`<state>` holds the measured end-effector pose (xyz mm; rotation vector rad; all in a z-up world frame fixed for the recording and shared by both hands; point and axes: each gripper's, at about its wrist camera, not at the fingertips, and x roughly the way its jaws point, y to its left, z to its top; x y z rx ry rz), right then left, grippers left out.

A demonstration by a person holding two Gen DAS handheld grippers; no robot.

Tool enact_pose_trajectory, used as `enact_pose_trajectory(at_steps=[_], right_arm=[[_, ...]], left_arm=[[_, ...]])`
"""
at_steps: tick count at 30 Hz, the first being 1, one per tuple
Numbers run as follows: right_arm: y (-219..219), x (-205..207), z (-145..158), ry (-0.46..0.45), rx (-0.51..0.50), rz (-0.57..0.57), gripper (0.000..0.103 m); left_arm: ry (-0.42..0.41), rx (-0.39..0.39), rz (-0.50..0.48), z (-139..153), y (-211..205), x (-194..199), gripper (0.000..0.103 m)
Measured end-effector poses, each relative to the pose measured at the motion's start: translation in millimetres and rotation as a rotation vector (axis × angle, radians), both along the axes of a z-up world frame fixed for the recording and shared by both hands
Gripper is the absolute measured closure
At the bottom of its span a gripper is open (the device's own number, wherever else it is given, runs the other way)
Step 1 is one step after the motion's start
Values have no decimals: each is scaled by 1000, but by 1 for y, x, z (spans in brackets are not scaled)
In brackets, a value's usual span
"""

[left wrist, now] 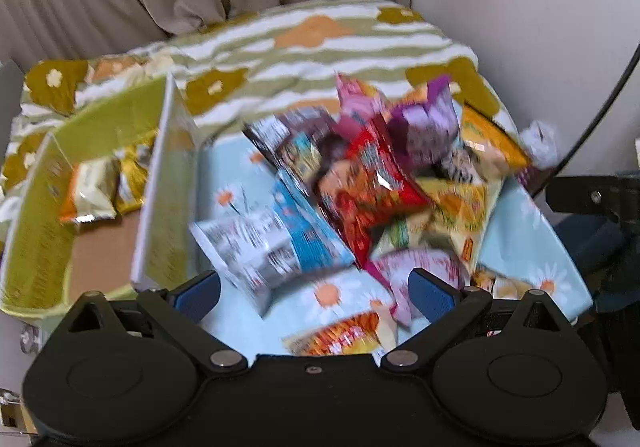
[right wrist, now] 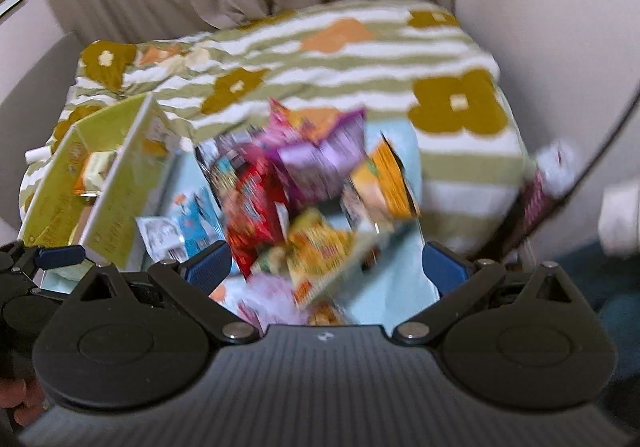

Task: Organize snacks

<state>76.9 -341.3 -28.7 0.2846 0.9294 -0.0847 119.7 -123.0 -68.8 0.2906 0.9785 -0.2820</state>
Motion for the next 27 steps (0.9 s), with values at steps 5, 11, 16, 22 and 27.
enact_pose_trajectory(at_steps=[5,11,16,22,27], right_arm=[[-3,-11,-34,79,35,-75,0],[4,-19,-70,151,90,-146,0],[8,-17,-92,196,105,-177,0],[8,-13,-106,219,133,-198,0],[7,-6,-113,233,155,-205,0]], left_arm=[[59,26,2,-27,1,1,2],[148,30,18,-61,9,6,2],[214,20,1,-84,8,9,2],[304,-20,-4,-112,6,10,7],[336,-53,5,-127,10,12,21]])
